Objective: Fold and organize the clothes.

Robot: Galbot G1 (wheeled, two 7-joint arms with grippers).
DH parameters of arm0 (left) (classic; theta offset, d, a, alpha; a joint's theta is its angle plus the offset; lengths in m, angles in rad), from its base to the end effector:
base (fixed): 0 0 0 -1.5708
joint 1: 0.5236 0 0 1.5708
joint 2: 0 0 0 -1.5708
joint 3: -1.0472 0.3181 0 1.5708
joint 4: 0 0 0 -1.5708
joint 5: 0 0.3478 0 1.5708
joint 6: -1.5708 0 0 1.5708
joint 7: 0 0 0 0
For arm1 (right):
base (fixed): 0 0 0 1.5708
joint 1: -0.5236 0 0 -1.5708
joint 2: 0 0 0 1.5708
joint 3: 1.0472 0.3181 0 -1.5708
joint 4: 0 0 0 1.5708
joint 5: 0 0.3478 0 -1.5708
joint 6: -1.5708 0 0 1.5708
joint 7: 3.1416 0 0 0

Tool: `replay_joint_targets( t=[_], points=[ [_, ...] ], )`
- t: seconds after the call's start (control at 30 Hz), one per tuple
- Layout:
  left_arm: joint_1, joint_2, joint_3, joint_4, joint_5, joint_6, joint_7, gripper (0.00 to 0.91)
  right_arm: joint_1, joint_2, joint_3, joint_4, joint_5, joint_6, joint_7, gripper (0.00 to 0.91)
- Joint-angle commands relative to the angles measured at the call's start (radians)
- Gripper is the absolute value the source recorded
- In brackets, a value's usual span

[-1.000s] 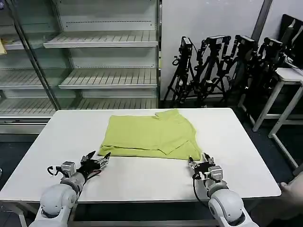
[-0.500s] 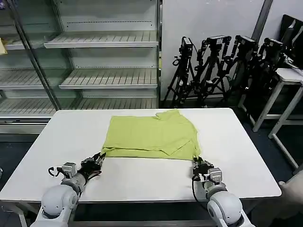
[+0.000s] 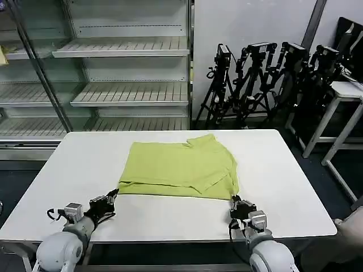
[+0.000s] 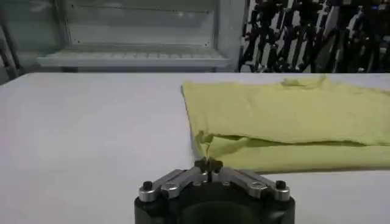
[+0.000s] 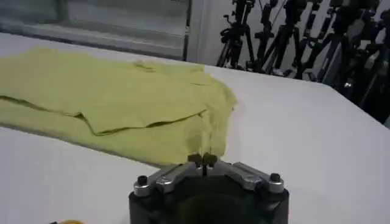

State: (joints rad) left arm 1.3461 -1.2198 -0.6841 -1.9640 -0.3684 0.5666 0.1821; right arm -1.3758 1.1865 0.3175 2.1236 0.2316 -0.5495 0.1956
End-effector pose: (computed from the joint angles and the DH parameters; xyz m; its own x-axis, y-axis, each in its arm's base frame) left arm 0.2572 0.1118 -0.2424 -0.8903 0.1669 0.4237 0.1550 0.9859 -0.0626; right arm 0.2264 0.0054 -0.2339 -0.9146 -0.1156 0.3875 -0.1797 0.9746 -0.1334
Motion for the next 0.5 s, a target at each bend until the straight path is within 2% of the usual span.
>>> replay_joint_targets(
  t=[0.03, 0.2, 0.5],
  points=[
    [0.232, -0.020, -0.120, -0.186, -0.008, -0.012, 0.027, 0.020, -0.161, -0.010, 0.003, 0.147, -0.025, 0.014, -0.005, 0.000],
    [0.283, -0.026, -0.174, -0.205, -0.011, -0.025, 0.046, 0.020, -0.204, -0.029, 0.009, 0.181, -0.033, 0.011, -0.003, 0.000],
    [0.302, -0.041, -0.183, -0.184, -0.003, -0.035, 0.061, 0.020, -0.199, -0.046, -0.004, 0.149, -0.022, 0.014, -0.001, 0.000]
  ],
)
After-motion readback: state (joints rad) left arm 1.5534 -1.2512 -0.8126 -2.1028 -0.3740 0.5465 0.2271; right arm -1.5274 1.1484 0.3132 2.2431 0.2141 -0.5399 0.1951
